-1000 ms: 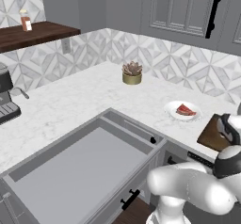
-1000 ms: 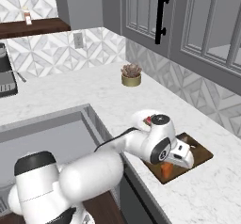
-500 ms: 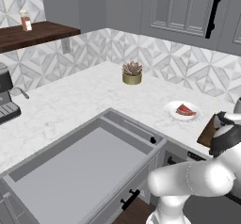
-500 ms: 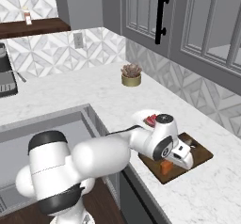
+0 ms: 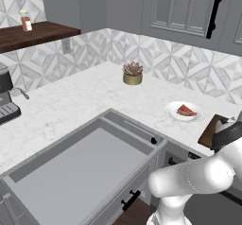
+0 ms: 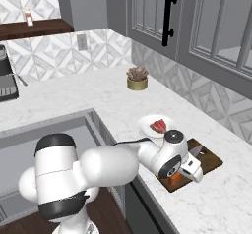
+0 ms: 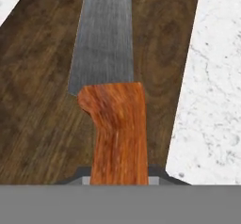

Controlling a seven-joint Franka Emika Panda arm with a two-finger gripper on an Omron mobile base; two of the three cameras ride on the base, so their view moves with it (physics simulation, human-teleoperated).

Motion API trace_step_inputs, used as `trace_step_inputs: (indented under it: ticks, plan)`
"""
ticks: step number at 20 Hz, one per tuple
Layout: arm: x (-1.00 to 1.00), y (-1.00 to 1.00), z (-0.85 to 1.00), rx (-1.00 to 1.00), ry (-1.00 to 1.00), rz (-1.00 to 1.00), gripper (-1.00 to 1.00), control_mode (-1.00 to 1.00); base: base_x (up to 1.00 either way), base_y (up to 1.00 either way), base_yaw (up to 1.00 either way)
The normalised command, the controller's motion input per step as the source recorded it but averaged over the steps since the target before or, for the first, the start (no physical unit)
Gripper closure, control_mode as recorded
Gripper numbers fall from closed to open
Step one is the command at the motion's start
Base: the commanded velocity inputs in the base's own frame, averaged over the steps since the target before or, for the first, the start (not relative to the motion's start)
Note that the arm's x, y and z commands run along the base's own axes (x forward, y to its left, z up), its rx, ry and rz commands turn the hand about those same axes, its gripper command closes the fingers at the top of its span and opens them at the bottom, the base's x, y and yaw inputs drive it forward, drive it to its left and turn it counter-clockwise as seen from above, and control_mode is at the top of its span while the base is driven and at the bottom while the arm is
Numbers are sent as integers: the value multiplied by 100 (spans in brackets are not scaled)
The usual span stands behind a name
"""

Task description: Pick up the knife from the drawer and place it on the cutting board. Then place the meat from the plate to the cutting board.

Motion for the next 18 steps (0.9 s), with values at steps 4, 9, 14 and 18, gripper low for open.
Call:
trace_step_inputs:
  ticks: [4, 9, 14, 18]
  plan:
    - [10, -6, 4, 0, -9, 0, -100, -100, 0, 0, 0]
    - [5, 3, 67, 0, -11, 1, -100, -100, 0, 0, 0]
    - [66, 61, 72, -1, -5, 13, -100, -100, 0, 0, 0]
    - [100, 54, 62, 0, 0, 16, -100, -100, 0, 0, 0]
